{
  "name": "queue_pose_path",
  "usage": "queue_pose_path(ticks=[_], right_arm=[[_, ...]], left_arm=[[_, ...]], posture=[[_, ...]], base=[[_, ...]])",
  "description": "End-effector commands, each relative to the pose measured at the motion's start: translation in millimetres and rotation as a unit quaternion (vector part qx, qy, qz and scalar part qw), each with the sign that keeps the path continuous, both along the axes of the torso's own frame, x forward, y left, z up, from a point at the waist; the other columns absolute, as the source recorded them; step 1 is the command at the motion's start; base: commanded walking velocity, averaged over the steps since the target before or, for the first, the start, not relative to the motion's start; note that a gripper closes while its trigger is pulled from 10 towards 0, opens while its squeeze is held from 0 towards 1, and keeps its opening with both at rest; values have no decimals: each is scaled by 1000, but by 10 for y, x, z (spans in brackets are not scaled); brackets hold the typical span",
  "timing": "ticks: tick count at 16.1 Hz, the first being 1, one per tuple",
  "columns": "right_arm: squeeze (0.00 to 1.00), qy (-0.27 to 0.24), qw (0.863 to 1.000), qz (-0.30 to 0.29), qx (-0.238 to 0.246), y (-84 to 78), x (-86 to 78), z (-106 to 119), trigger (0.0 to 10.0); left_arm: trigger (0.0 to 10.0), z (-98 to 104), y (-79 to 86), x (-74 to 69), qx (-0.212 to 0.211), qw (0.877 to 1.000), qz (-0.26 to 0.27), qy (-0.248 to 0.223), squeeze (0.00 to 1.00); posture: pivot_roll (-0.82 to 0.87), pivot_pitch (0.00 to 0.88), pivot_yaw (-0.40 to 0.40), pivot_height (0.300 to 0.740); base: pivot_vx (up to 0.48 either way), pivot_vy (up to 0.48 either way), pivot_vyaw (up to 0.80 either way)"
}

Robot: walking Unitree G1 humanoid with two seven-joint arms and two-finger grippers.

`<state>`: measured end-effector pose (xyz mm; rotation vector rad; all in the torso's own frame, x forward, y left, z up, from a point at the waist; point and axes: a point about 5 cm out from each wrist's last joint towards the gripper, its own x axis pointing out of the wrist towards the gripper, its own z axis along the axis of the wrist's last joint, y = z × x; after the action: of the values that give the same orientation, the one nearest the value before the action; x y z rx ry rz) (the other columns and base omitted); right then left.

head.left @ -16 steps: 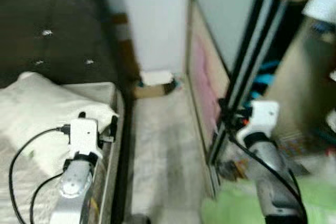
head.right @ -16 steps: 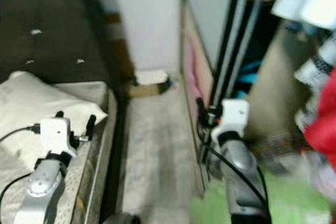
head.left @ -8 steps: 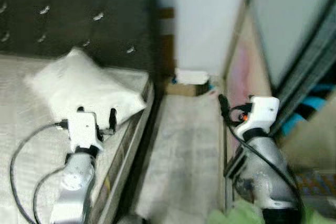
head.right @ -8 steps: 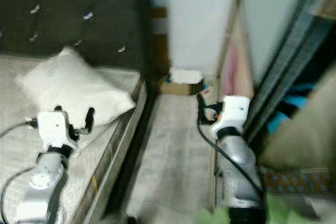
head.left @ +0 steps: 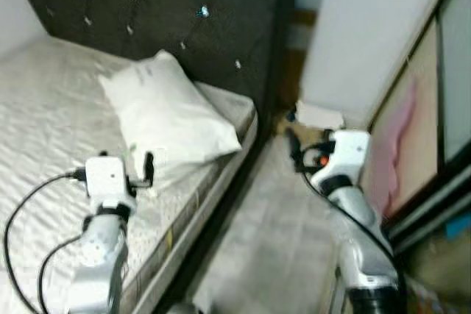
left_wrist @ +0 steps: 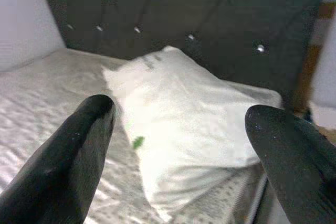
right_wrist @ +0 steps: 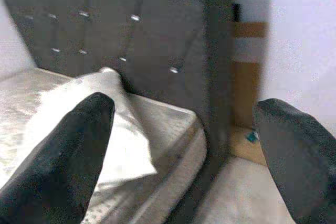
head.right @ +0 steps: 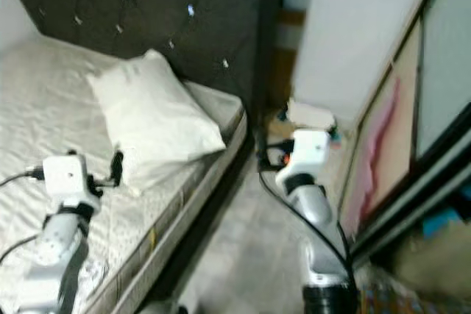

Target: Clean up the room

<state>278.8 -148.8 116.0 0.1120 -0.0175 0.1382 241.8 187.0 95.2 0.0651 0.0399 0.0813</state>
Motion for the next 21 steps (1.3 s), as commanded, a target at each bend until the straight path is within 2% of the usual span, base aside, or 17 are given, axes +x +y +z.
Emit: queue_pose_path(ticks=[1, 8, 10, 12, 15, 17, 21], right_arm=[[0, 7, 1000, -7, -2, -68, 6, -27, 10000], [0, 0, 1000, 3, -7, -35, 68, 3, 10000], [0, -1, 1000, 4, -5, -20, 73, 6, 10000], [0, -2, 1000, 7, -3, -8, 69, 9, 10000], [0, -1, 1000, 9, -3, -16, 72, 7, 10000], [0, -1, 1000, 11, -3, -15, 79, 10, 10000], [0, -1, 1000, 12, -2, -11, 93, 12, 10000]], left_arm=[[10000, -3, -44, 3, -6, 1000, -2, 1, 0], [10000, 20, -44, 58, -17, 1000, 6, -4, 0], [10000, 40, -60, 69, -33, 999, -3, -7, 0], [10000, 38, -67, 63, -29, 1000, -3, -5, 0], [10000, 1, -92, 55, -70, 997, -8, 13, 0], [10000, 3, -78, 59, -52, 998, 1, 17, 0], [10000, 26, -87, 63, -49, 999, -18, 3, 0]], posture=[[-77, 0, 9, 740], [-81, 0, 3, 740], [-82, 0, 7, 740], [-83, 0, 7, 740], [-85, 0, 6, 740], [-82, 0, 3, 740], [-82, 0, 5, 740]], base=[[0, 0, 800], [0, 0, 800], [0, 0, 800], [0, 0, 800], [0, 0, 800], [0, 0, 800], [0, 0, 800]])
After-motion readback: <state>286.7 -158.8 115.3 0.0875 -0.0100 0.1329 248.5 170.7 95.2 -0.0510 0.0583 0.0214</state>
